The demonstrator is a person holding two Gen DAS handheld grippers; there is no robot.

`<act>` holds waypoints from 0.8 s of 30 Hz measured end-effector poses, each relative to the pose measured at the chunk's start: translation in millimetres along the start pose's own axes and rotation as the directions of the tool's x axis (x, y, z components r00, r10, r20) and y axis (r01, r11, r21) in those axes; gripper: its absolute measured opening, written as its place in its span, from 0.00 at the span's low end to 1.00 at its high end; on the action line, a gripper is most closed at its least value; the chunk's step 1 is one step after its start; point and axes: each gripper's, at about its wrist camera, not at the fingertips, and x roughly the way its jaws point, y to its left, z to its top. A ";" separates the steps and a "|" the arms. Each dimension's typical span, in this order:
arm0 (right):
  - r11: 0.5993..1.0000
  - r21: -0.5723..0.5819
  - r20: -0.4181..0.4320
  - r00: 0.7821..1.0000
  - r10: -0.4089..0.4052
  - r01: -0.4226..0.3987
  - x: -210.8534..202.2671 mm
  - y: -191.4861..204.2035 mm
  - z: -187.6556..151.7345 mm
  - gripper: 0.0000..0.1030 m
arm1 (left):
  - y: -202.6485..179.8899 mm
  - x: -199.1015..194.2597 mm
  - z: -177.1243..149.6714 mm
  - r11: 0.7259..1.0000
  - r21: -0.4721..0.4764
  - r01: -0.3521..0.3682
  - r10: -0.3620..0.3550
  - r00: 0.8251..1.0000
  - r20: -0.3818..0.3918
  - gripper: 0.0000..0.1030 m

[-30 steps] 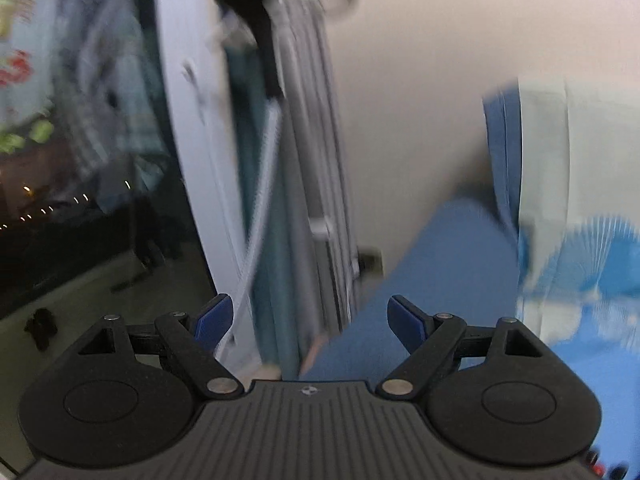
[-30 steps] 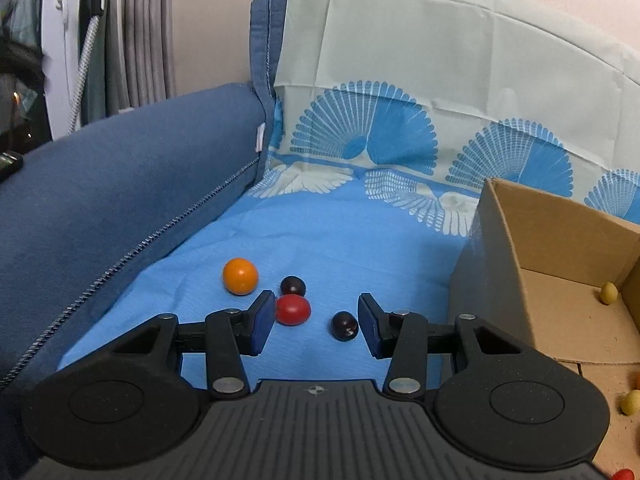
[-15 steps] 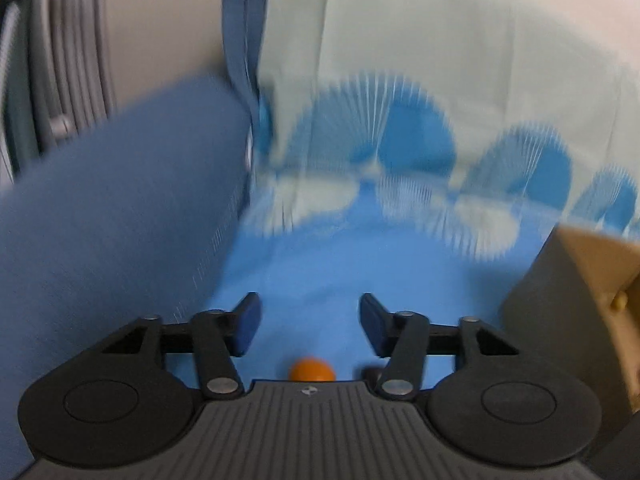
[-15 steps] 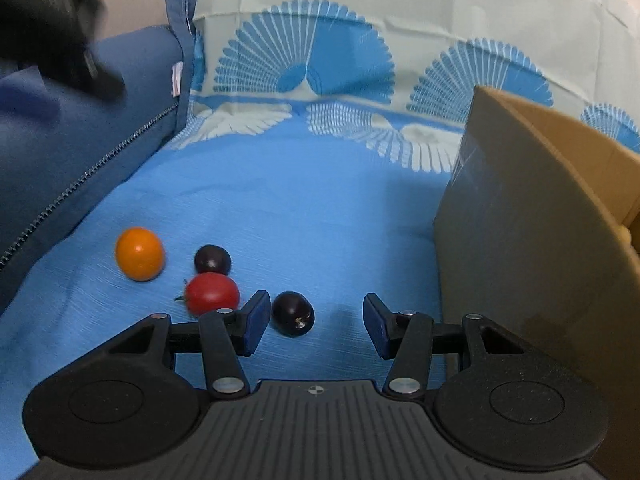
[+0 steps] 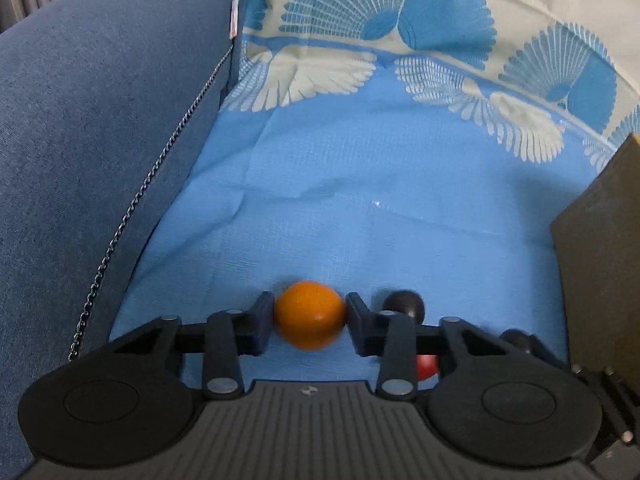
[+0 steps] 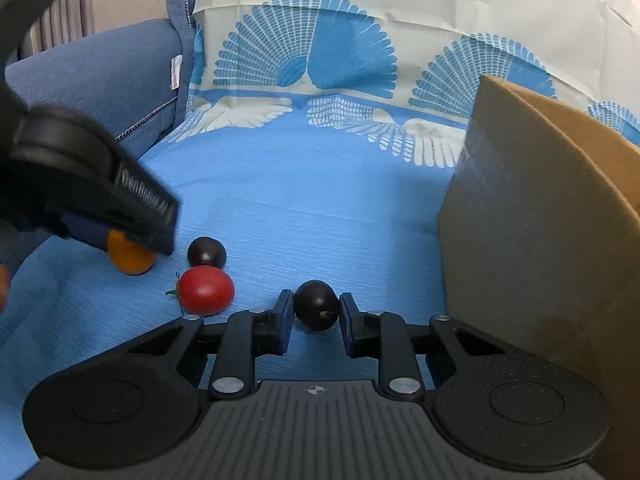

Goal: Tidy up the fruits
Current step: 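Grasp a dark plum with the right tool while the left tool grasps a mandarin, then carry the plum and mandarin in both tools over the cardboard box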

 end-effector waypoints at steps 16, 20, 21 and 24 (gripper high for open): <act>1.000 0.013 -0.051 0.999 -0.008 0.009 -4.3 1.2 -7.8 0.25 | 4.7 -3.8 -9.8 1.000 0.002 0.031 -0.030 0.998 -0.062 0.41; 0.999 0.029 -0.033 0.999 -0.013 0.014 -12.8 -4.3 -6.9 0.24 | 8.6 -13.0 -9.3 0.999 -0.017 0.047 -0.047 0.999 -0.022 0.41; 0.999 0.030 -0.024 1.000 -0.013 0.014 -17.4 -5.5 -5.7 0.24 | 8.6 -17.7 -10.1 0.999 -0.017 0.049 -0.049 0.999 -0.006 0.41; 1.000 0.022 0.008 1.000 -0.007 0.007 -31.8 -7.5 -2.6 0.24 | 6.9 -34.8 -14.4 0.999 0.010 0.041 -0.042 0.998 0.049 0.41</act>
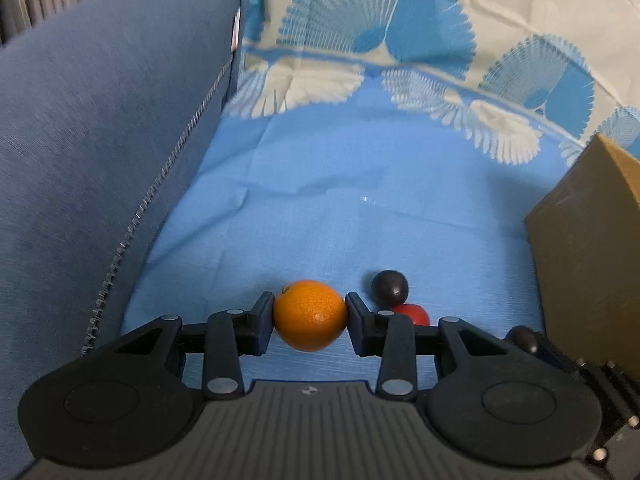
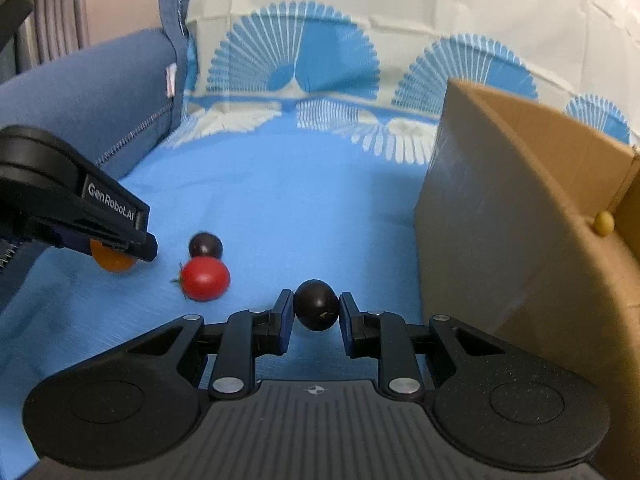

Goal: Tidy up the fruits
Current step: 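Carry the plum and mandarin in both tools over the cardboard box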

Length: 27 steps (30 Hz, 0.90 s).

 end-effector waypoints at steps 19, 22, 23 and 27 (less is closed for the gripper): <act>0.998 -0.018 0.233 0.970 0.068 -0.065 -133.9 -9.7 -1.1 0.24 | -20.3 -152.4 -48.3 0.985 0.095 0.146 -0.173 0.880 0.442 0.41; 0.998 -0.029 0.284 0.956 0.069 -0.064 -158.7 -24.0 -1.0 0.24 | -34.1 -165.8 -59.1 0.979 0.159 0.125 -0.186 0.864 0.468 0.41; 0.998 -0.032 0.295 0.953 0.066 -0.059 -164.6 -29.7 -1.4 0.24 | -37.4 -169.7 -62.3 0.977 0.178 0.121 -0.192 0.858 0.475 0.41; 0.999 -0.026 0.324 0.946 0.033 -0.026 -185.3 -61.6 -0.6 0.24 | -43.8 -178.2 -69.8 0.970 0.206 0.127 -0.215 0.845 0.490 0.41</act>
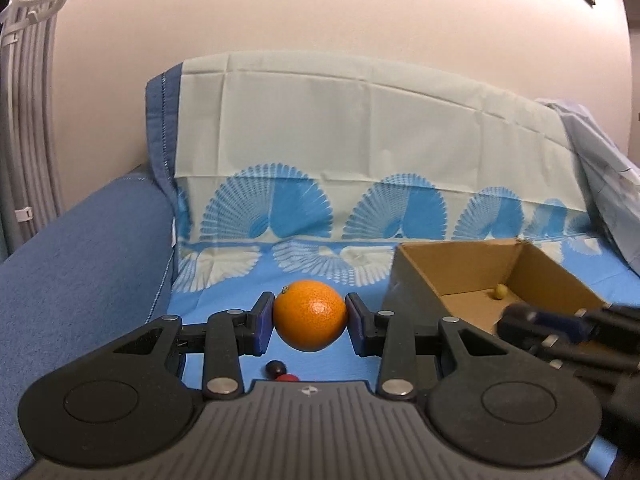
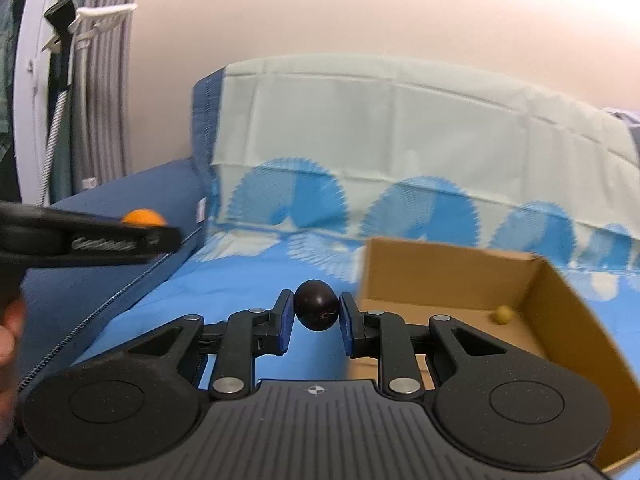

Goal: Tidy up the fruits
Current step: 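Carry the plum and mandarin in both tools over the cardboard box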

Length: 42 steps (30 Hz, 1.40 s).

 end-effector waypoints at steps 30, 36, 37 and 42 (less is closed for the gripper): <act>0.962 0.064 0.040 0.962 -0.269 0.266 -56.3 -191.0 -11.1 0.24 | -76.4 24.9 -21.6 0.986 0.055 0.159 -0.157 0.987 -0.031 0.41; 0.955 0.050 0.024 0.955 -0.294 0.293 -54.2 -193.7 -18.7 0.24 | -84.2 28.9 -23.5 0.978 0.040 0.206 -0.205 0.979 -0.010 0.41; 0.955 0.044 0.027 0.956 -0.293 0.292 -53.5 -193.0 -18.9 0.24 | -85.9 28.8 -24.0 0.976 0.041 0.213 -0.213 0.977 -0.007 0.41; 0.958 0.037 0.012 0.958 -0.286 0.286 -45.9 -189.8 -21.0 0.24 | -94.7 29.0 -26.2 0.970 0.060 0.235 -0.235 0.972 0.003 0.41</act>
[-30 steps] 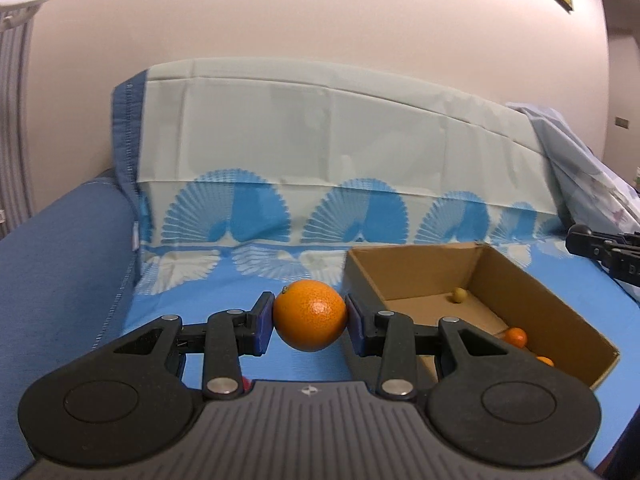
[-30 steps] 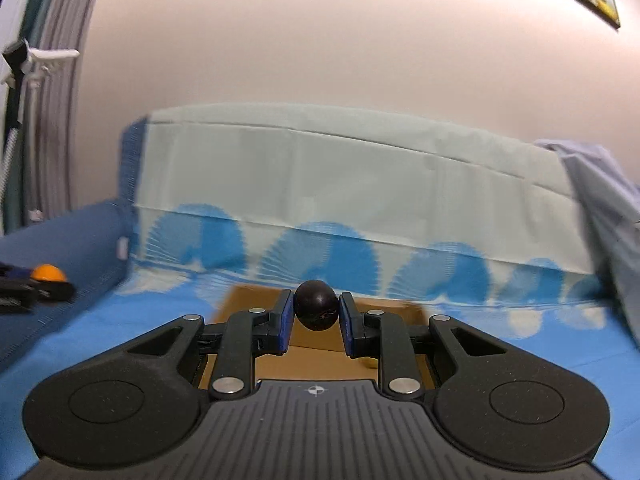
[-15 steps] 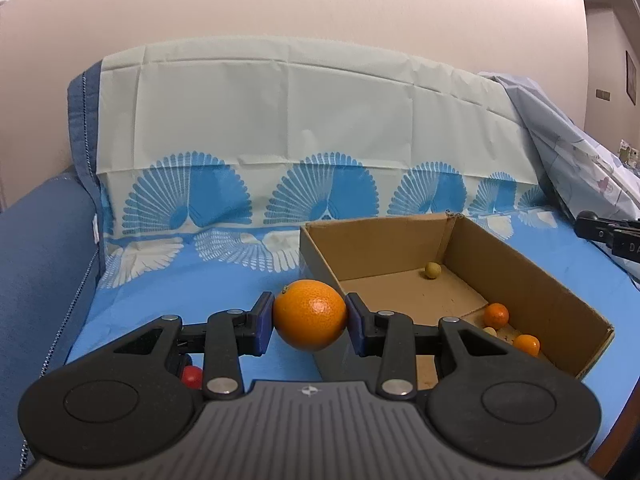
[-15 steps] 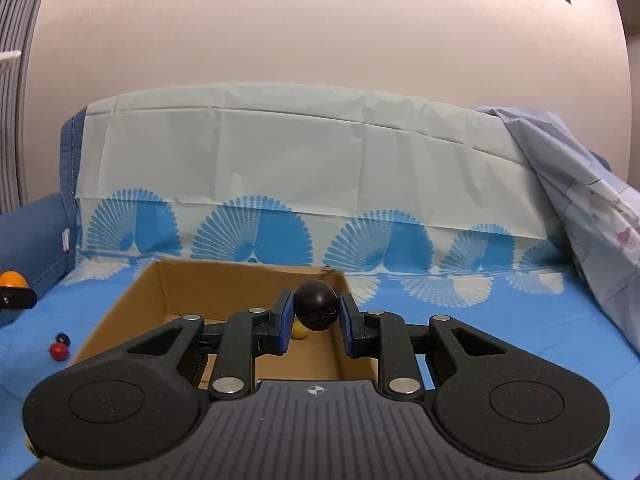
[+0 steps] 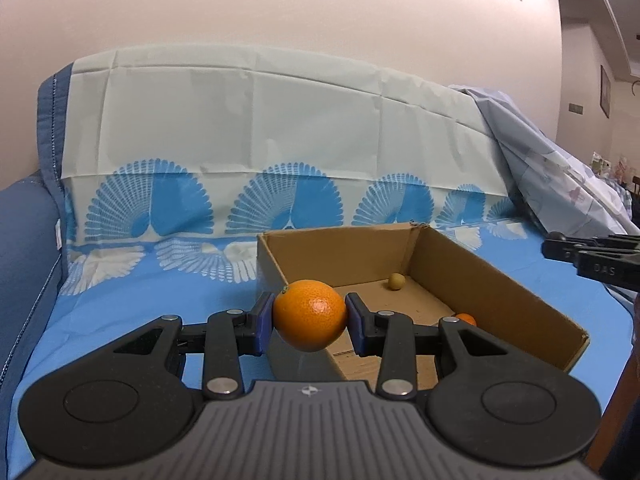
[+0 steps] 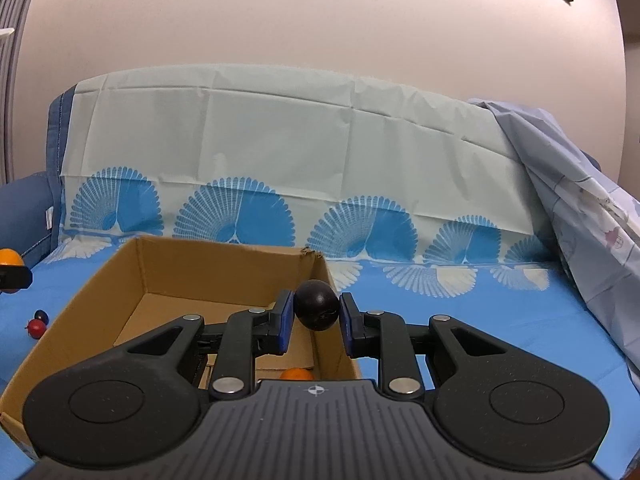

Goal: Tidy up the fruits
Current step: 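Carry the plum and mandarin in both tools over the cardboard box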

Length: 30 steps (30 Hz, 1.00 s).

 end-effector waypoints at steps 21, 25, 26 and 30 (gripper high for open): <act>0.998 -0.059 -0.014 0.999 0.030 -0.031 8.6 21.4 1.4 0.25 | -22.0 5.6 -7.7 0.996 0.071 0.053 -0.053 0.999 -0.007 0.41; 0.998 -0.062 -0.019 0.999 0.032 -0.033 10.2 22.4 1.8 0.25 | -33.1 4.8 -11.6 0.991 0.105 0.080 -0.080 0.997 -0.003 0.41; 0.997 -0.062 -0.019 0.999 0.033 -0.034 10.3 22.3 1.9 0.25 | -35.9 4.3 -12.5 0.990 0.113 0.087 -0.087 0.996 -0.001 0.41; 0.997 -0.064 -0.020 0.999 0.032 -0.033 10.6 23.3 2.2 0.25 | -45.4 4.5 -15.9 0.984 0.137 0.109 -0.110 0.994 -0.001 0.41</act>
